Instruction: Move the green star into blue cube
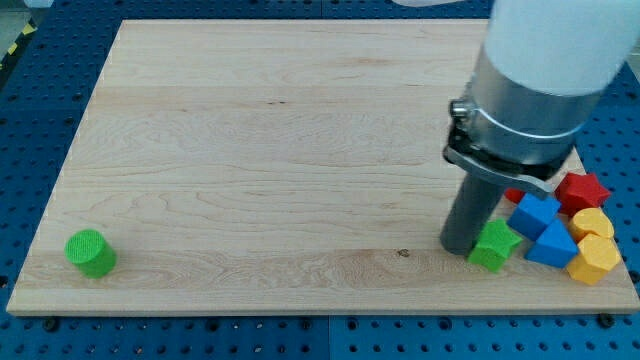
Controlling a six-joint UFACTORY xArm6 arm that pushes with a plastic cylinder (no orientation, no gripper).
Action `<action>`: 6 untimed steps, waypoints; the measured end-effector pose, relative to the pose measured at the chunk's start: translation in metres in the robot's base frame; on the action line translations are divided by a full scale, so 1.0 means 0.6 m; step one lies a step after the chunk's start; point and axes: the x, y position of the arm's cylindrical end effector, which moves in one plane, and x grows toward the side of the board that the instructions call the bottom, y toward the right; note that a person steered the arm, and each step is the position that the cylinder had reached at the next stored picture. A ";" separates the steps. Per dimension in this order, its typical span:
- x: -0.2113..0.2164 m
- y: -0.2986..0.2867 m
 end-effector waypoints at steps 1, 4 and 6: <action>0.000 0.008; 0.000 0.035; 0.015 -0.070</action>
